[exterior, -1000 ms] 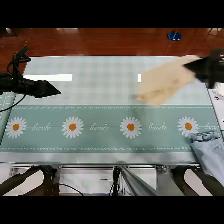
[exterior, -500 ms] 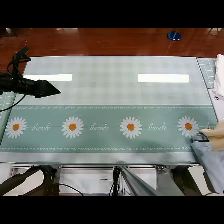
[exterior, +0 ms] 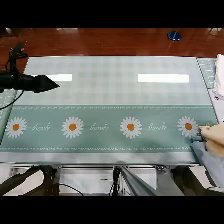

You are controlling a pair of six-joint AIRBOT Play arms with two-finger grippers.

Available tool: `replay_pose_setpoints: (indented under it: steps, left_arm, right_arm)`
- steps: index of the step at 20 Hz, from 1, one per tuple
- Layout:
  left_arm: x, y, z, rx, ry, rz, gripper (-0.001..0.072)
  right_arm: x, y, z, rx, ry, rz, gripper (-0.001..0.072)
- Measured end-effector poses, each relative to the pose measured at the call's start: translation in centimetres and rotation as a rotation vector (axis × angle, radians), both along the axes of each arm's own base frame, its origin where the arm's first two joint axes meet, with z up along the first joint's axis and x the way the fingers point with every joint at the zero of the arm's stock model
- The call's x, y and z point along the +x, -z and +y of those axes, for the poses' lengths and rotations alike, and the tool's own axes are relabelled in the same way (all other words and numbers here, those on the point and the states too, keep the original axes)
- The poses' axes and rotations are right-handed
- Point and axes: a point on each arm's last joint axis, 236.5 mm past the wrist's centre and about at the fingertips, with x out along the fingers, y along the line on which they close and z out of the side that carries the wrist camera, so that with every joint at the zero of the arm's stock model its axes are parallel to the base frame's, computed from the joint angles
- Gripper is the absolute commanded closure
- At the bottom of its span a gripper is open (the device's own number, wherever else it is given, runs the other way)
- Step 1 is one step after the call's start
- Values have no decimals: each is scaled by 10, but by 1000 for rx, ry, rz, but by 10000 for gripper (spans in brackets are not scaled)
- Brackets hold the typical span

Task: Fold the shirts.

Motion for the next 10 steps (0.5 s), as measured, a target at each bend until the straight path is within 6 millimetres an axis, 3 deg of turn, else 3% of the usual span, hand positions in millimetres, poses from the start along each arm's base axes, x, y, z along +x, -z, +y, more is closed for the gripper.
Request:
replay_pose_setpoints:
  steps: [4, 10]
  left_arm:
    - [19, -4, 11, 24, -64, -65, 364]
    - [31, -6, 35, 41, -141, -98, 364]
  right_arm:
    - [-48, 35, 14, 95, 65, 201, 693]
    - [-115, 78, 33, 220, 54, 541, 693]
